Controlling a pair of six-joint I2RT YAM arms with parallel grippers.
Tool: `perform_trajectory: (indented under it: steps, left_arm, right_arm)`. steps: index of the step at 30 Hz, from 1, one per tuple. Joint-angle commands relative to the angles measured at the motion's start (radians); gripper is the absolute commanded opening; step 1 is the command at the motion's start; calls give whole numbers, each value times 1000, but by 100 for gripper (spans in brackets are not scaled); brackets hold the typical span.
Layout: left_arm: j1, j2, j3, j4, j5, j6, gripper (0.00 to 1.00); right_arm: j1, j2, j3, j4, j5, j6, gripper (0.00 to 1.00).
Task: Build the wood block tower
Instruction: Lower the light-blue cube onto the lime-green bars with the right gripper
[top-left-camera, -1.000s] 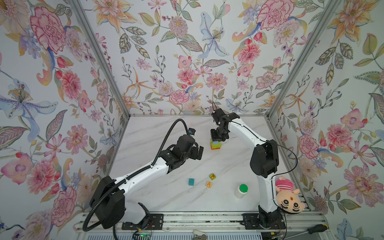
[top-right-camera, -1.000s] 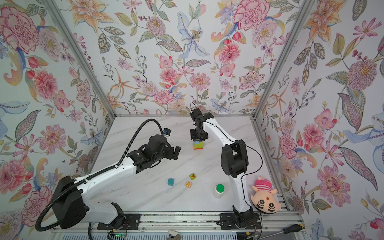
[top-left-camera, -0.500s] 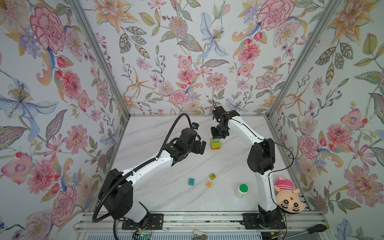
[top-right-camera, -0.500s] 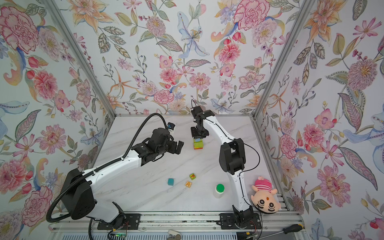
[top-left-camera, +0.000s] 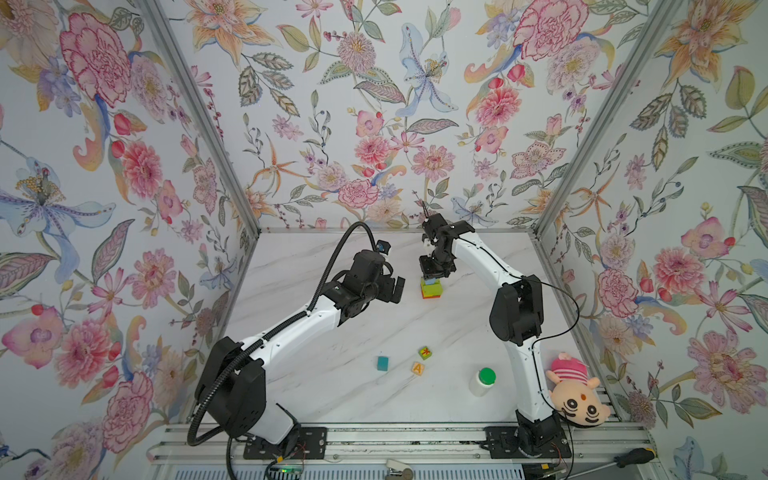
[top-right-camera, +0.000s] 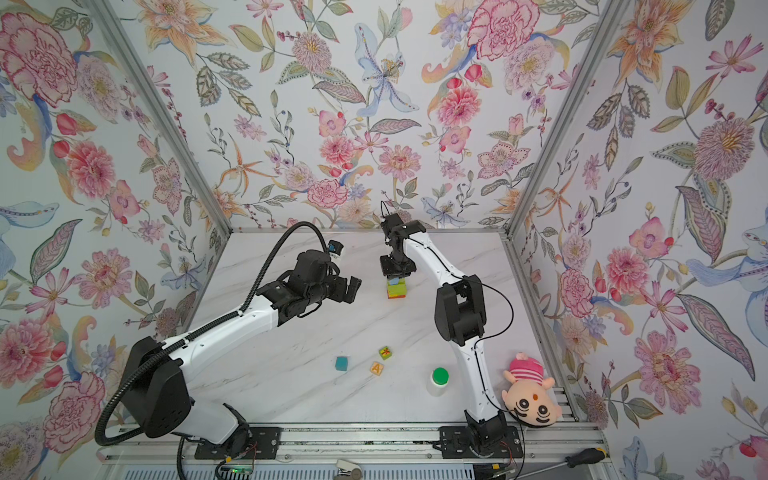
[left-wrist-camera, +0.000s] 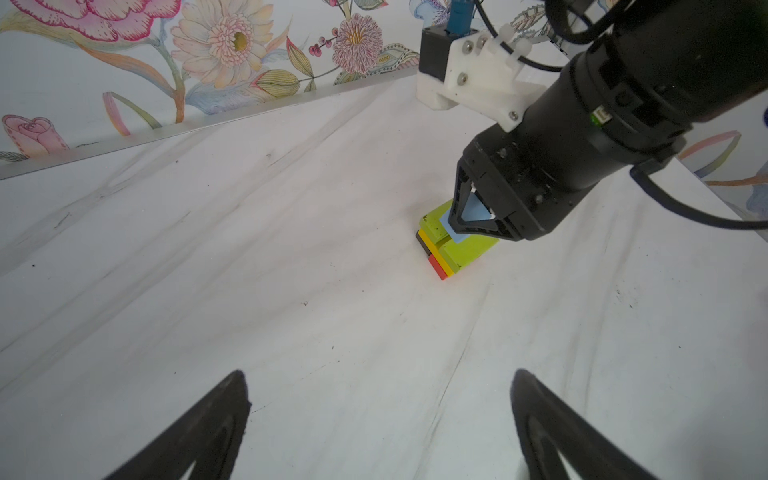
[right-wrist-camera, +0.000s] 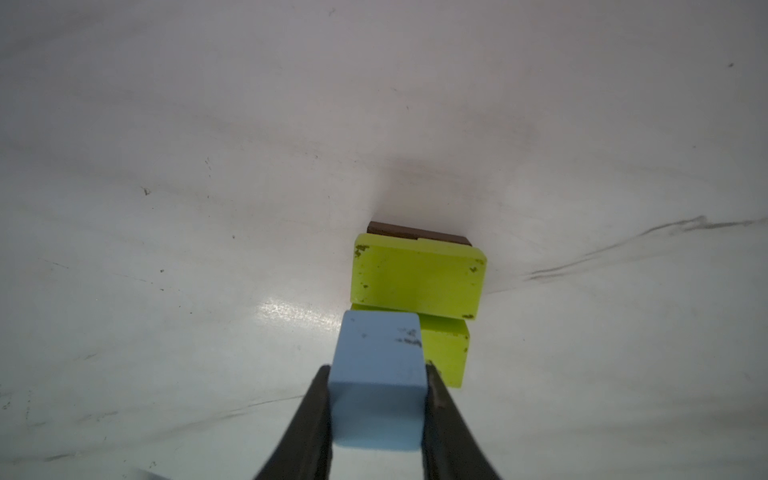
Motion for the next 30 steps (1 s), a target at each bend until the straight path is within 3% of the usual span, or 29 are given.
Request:
perform_trajectory:
  steps: [1, 30]
  left_arm:
    - [19, 9, 15, -9, 21, 20, 99]
    - [42, 69, 43, -2, 53, 28, 99]
  right_arm:
    - [1, 23, 25, -28, 3, -23, 31]
    - [-17, 52, 59, -31, -22, -33, 32]
